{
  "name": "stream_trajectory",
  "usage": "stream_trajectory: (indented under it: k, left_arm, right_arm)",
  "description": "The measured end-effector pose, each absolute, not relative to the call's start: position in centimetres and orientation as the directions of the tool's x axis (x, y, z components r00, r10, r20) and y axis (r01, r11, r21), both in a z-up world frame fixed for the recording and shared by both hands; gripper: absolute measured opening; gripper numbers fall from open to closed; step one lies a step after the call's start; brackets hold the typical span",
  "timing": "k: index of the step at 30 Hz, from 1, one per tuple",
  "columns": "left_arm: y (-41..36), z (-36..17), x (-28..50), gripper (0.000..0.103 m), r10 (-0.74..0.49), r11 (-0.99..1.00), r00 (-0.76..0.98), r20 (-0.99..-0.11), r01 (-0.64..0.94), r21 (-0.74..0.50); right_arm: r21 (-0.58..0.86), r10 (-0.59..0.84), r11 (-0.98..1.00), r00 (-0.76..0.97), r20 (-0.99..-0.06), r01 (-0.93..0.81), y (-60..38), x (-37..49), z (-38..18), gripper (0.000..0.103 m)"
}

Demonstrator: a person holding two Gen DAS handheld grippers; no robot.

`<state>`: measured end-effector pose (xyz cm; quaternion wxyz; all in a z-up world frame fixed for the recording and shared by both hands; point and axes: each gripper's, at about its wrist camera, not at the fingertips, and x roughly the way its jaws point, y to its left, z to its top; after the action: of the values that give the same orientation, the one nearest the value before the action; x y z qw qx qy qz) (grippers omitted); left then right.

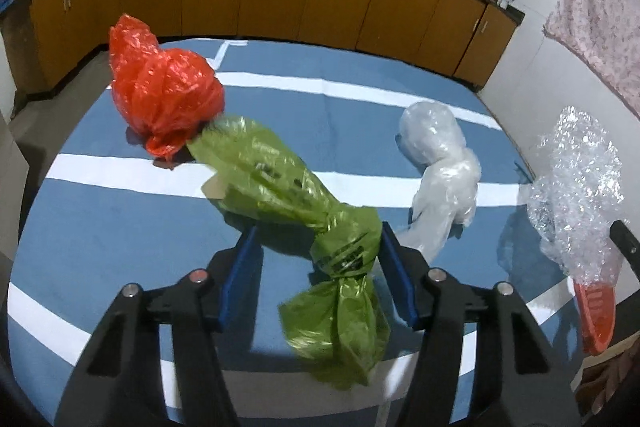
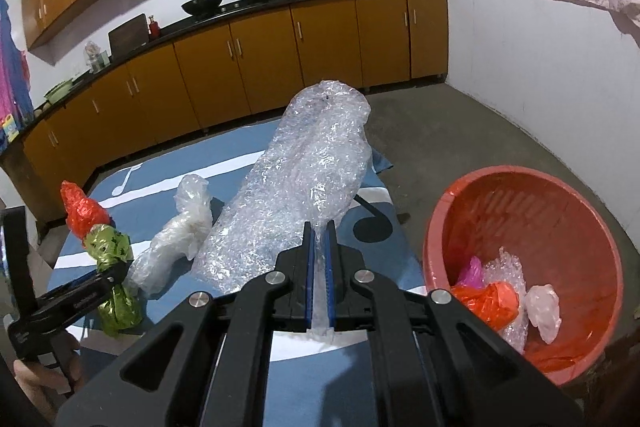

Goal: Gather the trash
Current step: 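Grasp the bubble wrap with the right tool while the left tool grasps the green bag, then carry the green bag and bubble wrap over the basket and release both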

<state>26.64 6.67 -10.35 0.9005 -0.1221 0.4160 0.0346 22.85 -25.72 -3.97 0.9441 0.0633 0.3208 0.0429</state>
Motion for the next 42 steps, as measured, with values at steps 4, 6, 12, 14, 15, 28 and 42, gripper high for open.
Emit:
stream_trajectory:
  k: [4,6,12,14,15,28,42]
  left_arm:
    - [6.6,-10.7,27.2,0.047,-0.044,0.969,0.644,-0.763,-0.159,-0.190]
    - [6.5,-10.6,27.2,0.034,-0.051,0.970,0.642,-0.765,-0.149,-0.190]
    - [6.8,-9.5,26.5,0.026,-0.042,0.975,0.667,-0.744,-0.135,-0.176]
    - [6.9,-9.0,26.1,0.026,-0.043,0.976,0.677,-0.735,-0.128,-0.175]
    - [6.9,-8.6,25.9,0.026,-0.044,0.977,0.684,-0.728,-0.123,-0.174]
    - [5.2,-4.2,23.0,0.026,-0.111,0.981,0.749,-0.654,-0.024,-0.195]
    - [-0.3,-1.2,21.8,0.026,-0.191,0.979,0.768,-0.611,0.107,-0.171]
  right_arm:
    - [0.138,0.128,0.989,0.790,-0.599,-0.055,-25.4,22.6,-4.0,0.005]
    - [0.137,0.129,0.989,0.792,-0.596,-0.057,-25.4,22.4,-3.8,0.005]
    - [0.146,0.131,0.988,0.797,-0.589,-0.055,-25.8,22.0,-3.4,0.005]
    - [0.149,0.133,0.987,0.799,-0.586,-0.055,-25.8,21.8,-3.2,0.005]
    - [0.149,0.133,0.987,0.801,-0.584,-0.056,-25.9,21.6,-3.1,0.005]
    - [0.175,0.138,0.984,0.812,-0.566,-0.045,-27.2,19.8,-2.2,0.005]
    - [0.202,0.105,0.979,0.827,-0.553,0.011,-31.1,18.0,-2.1,0.005]
